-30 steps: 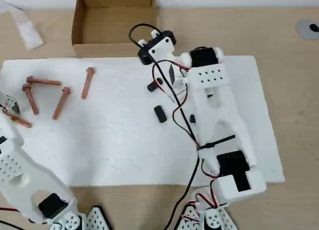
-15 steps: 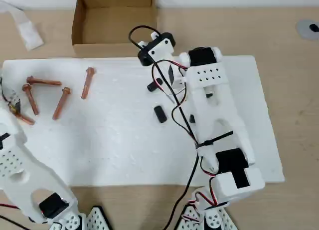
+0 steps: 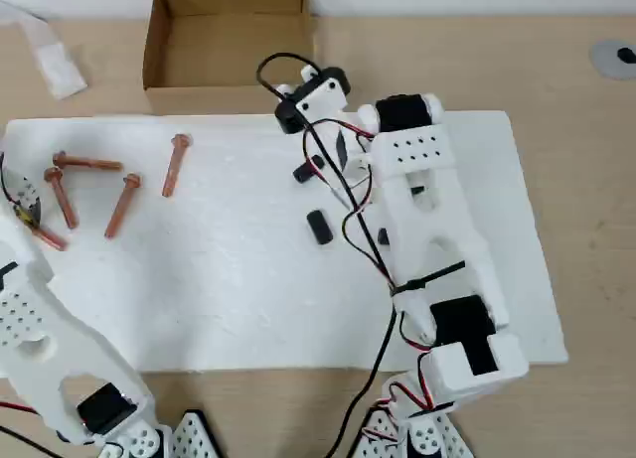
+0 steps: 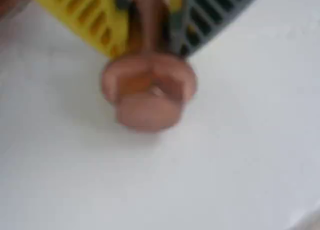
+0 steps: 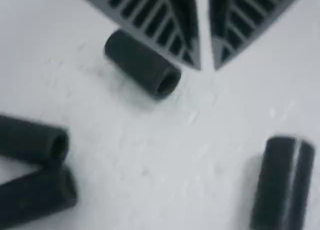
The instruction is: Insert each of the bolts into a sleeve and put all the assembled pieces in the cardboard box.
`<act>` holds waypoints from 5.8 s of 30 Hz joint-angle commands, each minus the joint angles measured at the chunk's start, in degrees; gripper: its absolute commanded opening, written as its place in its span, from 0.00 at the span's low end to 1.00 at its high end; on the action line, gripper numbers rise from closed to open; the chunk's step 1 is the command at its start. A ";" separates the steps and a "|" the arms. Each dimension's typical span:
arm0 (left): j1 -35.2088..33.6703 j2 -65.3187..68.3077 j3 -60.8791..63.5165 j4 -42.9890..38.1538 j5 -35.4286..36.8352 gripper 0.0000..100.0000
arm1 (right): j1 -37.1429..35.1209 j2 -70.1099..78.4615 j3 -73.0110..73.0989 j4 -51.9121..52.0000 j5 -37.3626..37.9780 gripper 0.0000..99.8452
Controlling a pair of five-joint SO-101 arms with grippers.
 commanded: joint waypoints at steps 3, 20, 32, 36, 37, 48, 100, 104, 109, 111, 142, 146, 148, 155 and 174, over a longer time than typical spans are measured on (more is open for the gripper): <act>-0.79 -2.51 -10.29 13.71 -5.01 0.01 | -5.76 -0.75 -3.65 3.69 -1.05 0.01; 9.85 -59.47 25.41 15.47 -15.65 0.01 | -11.56 8.04 -3.38 -1.23 -6.59 0.01; 12.66 -99.82 44.40 9.49 -15.30 0.01 | -9.19 12.35 -3.12 -5.71 -10.37 0.01; 12.66 -109.67 49.93 6.51 -15.30 0.01 | -7.25 12.35 -3.21 -5.89 -10.20 0.08; 12.66 -111.60 51.34 5.89 -15.30 0.01 | -6.99 12.35 -3.21 -5.98 -10.11 0.10; 12.75 -122.07 60.04 3.25 -15.30 0.01 | -6.73 16.84 -3.38 -10.11 -9.41 0.12; 12.75 -122.51 59.78 3.69 -15.56 0.01 | -6.99 27.74 0.04 -10.29 -5.80 0.01; 12.66 -122.59 57.76 3.69 -15.56 0.01 | -6.99 26.95 -6.64 -5.27 -7.21 0.01; 12.66 -122.51 55.12 3.34 -15.56 0.01 | -6.81 17.98 -18.24 2.20 -9.93 0.01; 12.66 -122.51 55.30 3.34 -15.56 0.01 | -6.90 13.58 -22.99 5.01 -9.93 0.01; 33.41 -122.59 68.22 -18.37 -12.66 0.01 | -16.04 -60.97 17.10 -11.60 -15.91 0.01; 35.60 -122.59 64.09 -25.32 -3.34 0.01 | -16.04 -75.91 39.08 -26.99 -15.91 0.01; 37.19 -122.51 62.59 -27.78 -0.79 0.01 | -16.13 -83.30 49.45 -34.46 -16.00 0.01; 49.05 -122.51 61.27 -28.57 -0.53 0.01 | -18.95 -102.29 73.98 -47.82 -16.44 0.01; 69.01 -122.07 61.45 -29.10 -0.70 0.01 | -25.80 -104.75 81.01 -56.70 -29.63 0.01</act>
